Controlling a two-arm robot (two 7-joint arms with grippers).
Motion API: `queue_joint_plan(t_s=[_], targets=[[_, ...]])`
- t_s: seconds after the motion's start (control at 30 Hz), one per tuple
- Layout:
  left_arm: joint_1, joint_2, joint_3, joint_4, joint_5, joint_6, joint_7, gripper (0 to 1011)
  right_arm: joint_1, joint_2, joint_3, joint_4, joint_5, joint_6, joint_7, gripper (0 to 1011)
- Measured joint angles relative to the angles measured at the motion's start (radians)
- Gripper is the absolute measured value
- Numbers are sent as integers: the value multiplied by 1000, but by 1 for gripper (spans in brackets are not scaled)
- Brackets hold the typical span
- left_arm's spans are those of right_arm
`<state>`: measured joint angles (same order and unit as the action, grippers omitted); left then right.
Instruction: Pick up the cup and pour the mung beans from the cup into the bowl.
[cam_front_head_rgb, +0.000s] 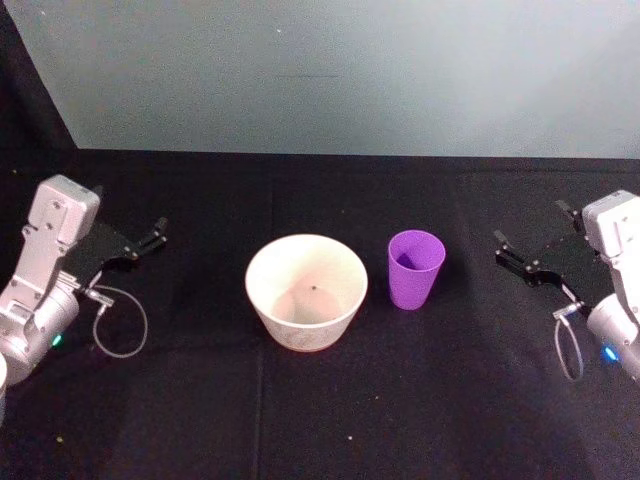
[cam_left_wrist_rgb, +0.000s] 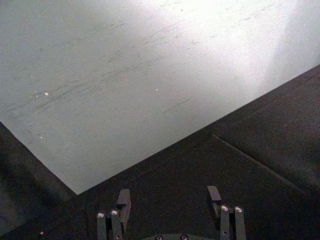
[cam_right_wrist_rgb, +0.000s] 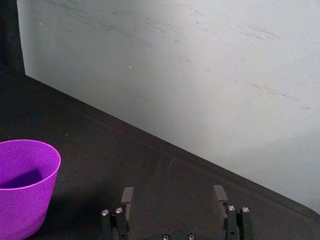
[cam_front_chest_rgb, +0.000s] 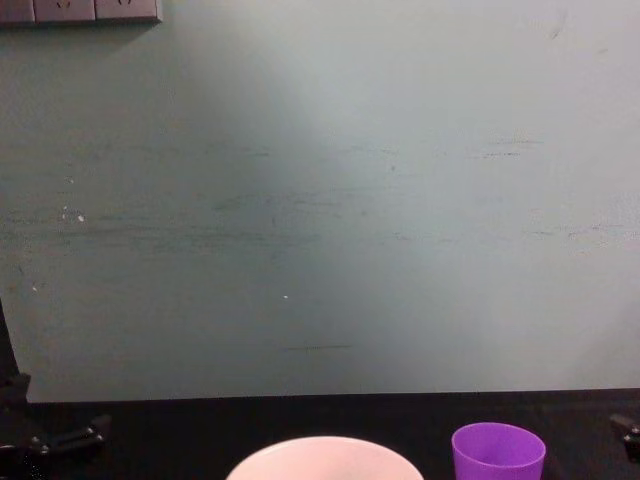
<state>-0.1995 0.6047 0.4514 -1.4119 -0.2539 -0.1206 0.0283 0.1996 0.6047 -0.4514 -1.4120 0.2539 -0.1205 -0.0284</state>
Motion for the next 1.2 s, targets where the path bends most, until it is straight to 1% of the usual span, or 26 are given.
queue_joint_plan(t_s=[1.2], targets=[[0, 0, 0, 0, 0, 0, 0, 1000, 0, 0, 0, 0, 0, 0, 0, 1003]])
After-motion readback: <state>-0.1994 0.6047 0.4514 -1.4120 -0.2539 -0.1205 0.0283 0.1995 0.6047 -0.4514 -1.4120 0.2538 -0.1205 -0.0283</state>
